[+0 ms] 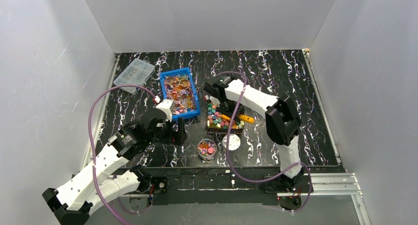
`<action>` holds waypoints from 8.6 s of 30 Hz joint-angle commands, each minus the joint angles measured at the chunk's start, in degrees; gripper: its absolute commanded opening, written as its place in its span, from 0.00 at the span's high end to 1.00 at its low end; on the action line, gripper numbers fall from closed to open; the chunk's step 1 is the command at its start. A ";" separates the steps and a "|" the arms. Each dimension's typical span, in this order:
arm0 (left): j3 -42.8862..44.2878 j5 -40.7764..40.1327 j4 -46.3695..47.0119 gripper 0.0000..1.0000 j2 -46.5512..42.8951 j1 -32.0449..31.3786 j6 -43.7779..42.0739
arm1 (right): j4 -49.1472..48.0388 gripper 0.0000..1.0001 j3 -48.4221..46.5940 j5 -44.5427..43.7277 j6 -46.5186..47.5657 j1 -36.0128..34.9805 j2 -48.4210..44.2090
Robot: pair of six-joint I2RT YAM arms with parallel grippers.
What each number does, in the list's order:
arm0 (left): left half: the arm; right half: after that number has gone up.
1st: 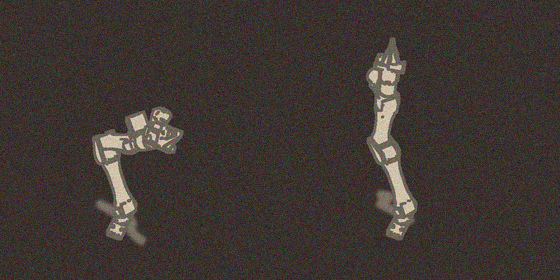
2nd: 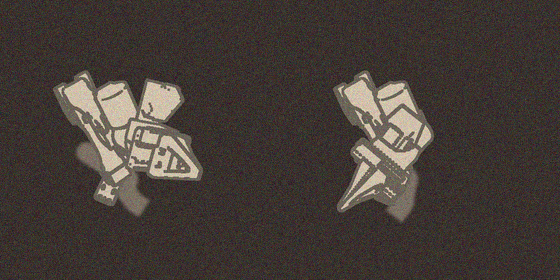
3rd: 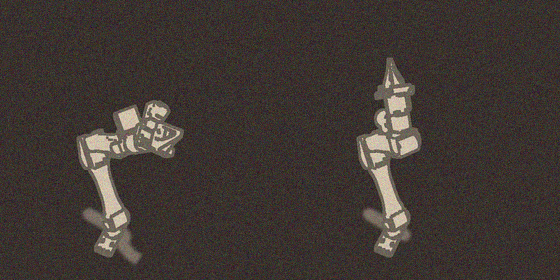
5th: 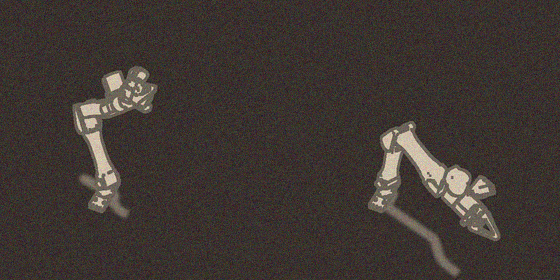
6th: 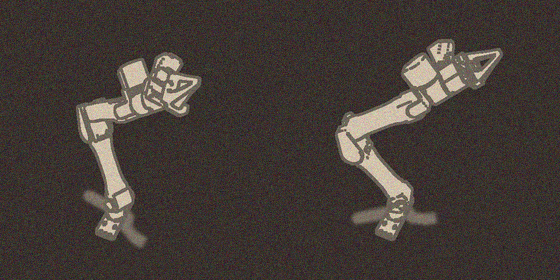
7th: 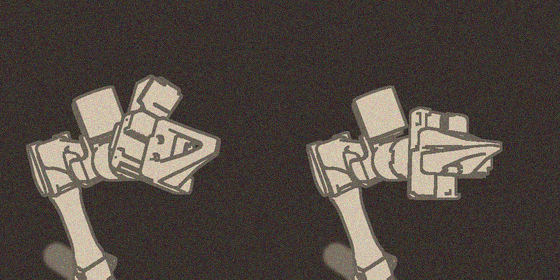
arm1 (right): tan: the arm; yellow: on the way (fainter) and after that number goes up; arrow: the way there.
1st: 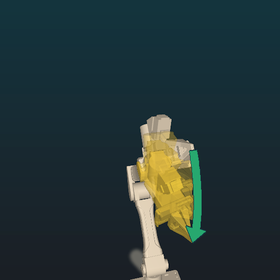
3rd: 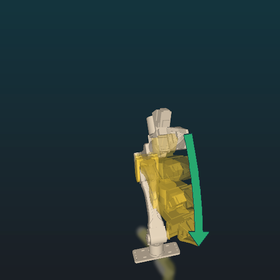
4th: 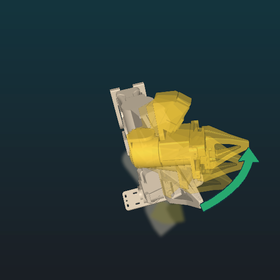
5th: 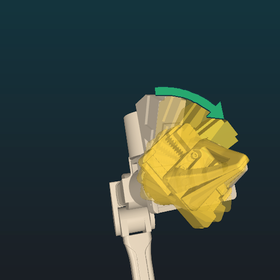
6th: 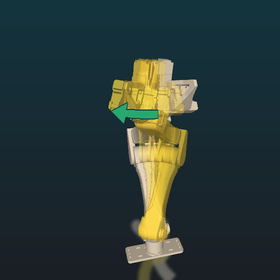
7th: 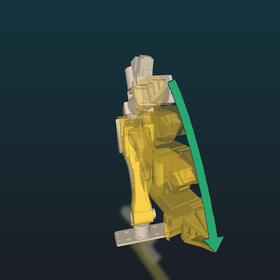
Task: Pack the candies
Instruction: Scoop the fake candies from the storage box, then place the fake candies in the packing bottle, then adjust the spatula.
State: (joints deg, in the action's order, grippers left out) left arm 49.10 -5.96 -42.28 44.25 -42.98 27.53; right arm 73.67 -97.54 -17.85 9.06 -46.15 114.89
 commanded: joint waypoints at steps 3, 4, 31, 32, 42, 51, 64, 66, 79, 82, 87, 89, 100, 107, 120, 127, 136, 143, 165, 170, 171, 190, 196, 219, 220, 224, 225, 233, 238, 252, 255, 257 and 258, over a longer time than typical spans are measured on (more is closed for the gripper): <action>-0.82 0.23 -1.15 0.11 -1.26 -0.22 -1.05 | -1.03 0.99 -5.42 1.57 -0.62 -1.37 4.48; -0.85 0.27 -1.14 0.11 -1.35 -0.22 -1.01 | -1.95 0.99 -5.62 2.01 -0.69 -1.39 4.88; -0.69 -5.31 -2.37 0.11 0.39 -0.19 -0.68 | -24.88 0.99 16.91 6.96 -4.92 -1.40 -15.51; -0.68 -5.50 -2.43 0.11 0.47 -0.20 -0.64 | -24.93 0.99 17.40 6.95 -5.02 -1.42 -16.13; -0.67 -7.49 -2.71 0.11 0.33 -0.17 -0.55 | -26.11 0.99 23.86 8.87 -7.13 -1.40 -24.98; -0.56 -8.37 -3.11 0.10 0.08 -0.23 -0.55 | -22.70 0.99 27.13 10.86 -13.19 -6.03 -35.33; 0.21 -6.34 -4.48 0.09 -2.89 -0.23 -1.04 | -15.52 0.99 24.83 7.57 -22.70 -19.60 -39.40; 0.25 -5.82 -4.94 0.09 -3.73 -0.21 -1.28 | -14.68 0.99 24.68 7.44 -23.73 -21.51 -39.30; -1.98 -3.80 -4.29 0.02 -8.77 -0.18 -2.04 | -6.04 0.99 22.16 8.59 -30.42 -31.41 -34.14; -2.08 -3.63 -4.10 0.02 -9.37 -0.23 -2.04 | -1.27 0.99 19.68 9.04 -31.63 -31.77 -30.41; -2.34 -3.91 -3.95 0.02 -11.06 -0.19 -2.21 | 6.31 0.99 10.92 9.72 -31.35 -31.72 -19.85; -2.35 -4.04 -4.02 0.02 -11.38 -0.20 -2.37 | 7.57 0.99 9.11 9.99 -31.02 -31.56 -18.21; -2.43 -4.85 -4.23 0.02 -14.39 -0.20 -2.30 | 7.72 0.99 6.60 15.03 -30.33 -28.97 -14.08; -2.56 -4.09 -4.21 0.02 -15.49 -0.21 -2.30 | 7.72 0.99 6.08 18.25 -30.35 -27.81 -12.31; -2.94 -3.10 -3.82 0.02 -18.38 -0.18 -2.25 | 7.81 0.99 6.90 28.07 -29.27 -22.64 -12.24; -3.08 -3.44 -3.74 0.02 -19.85 -0.23 -2.22 | 7.81 0.99 10.82 32.76 -27.35 -18.73 -12.95; -3.13 -3.53 -3.73 0.02 -20.67 -0.22 -2.13 | 7.81 0.99 11.05 40.94 -25.94 -14.87 -13.66; -3.23 -3.72 -3.74 0.00 -21.09 -0.24 -2.04 | 7.81 0.99 11.73 45.88 -26.02 -13.11 -14.89; -3.31 -4.15 -3.68 0.01 -20.55 -0.24 -2.00 | 7.84 0.99 15.33 54.50 -24.83 -8.22 -18.75; -3.22 -3.75 -3.75 0.01 -19.05 -0.21 -2.04 | 7.73 0.99 15.29 53.04 -23.39 -8.17 -20.04; -3.15 -3.57 -3.74 0.01 -18.65 -0.24 -2.04 | 7.73 0.99 15.39 52.33 -23.00 -8.17 -20.34; 3.43 9.44 -5.53 0.01 -10.91 -0.18 3.14 | -10.12 0.99 23.17 32.56 -17.90 -13.52 -33.75; 6.60 14.11 -7.18 0.01 -7.16 -0.17 6.08 | -23.81 0.99 31.58 25.78 -15.24 -17.00 -40.65; 10.64 17.28 -6.60 0.01 4.28 -0.19 11.13 | -40.97 0.99 43.81 11.80 -6.99 -29.51 -56.15; 10.93 17.43 -6.48 0.01 4.94 -0.16 11.14 | -41.12 0.99 43.83 11.48 -6.81 -29.74 -56.52; 10.84 17.20 -5.80 0.01 6.38 -0.22 10.99 | -41.63 0.99 43.83 10.70 -6.23 -30.05 -58.25; 10.70 16.94 -5.72 0.01 6.60 -0.18 10.85 | -41.75 0.99 43.78 10.58 -6.06 -30.09 -58.74; 8.51 15.80 -5.23 0.01 7.22 -0.20 11.05 | -42.56 0.99 43.59 9.69 -4.53 -30.14 -64.96; 7.33 16.48 -4.18 0.00 7.35 -0.20 11.03 | -47.03 0.99 44.18 9.14 -4.78 -30.14 -69.44; 9.55 15.84 -2.71 0.01 7.65 -0.18 9.45 | -43.32 0.99 40.05 4.19 -8.00 -30.14 -65.56; 12.41 12.08 -4.46 0.01 7.48 -0.15 7.62 | -39.56 0.99 38.60 2.23 -8.62 -30.14 -62.91; 14.19 9.68 -5.65 0.01 7.32 -0.18 6.18 | -38.09 0.99 37.87 1.10 -10.48 -30.14 -61.73; 15.09 8.42 -6.17 0.01 7.26 -0.11 5.61 | -37.16 0.99 37.40 0.40 -10.96 -30.14 -61.28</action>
State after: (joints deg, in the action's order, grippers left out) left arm 59.51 7.99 -44.56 52.21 -42.98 36.97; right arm 34.59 -56.03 -12.14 1.13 -76.23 52.56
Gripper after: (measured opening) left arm 0.994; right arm 0.368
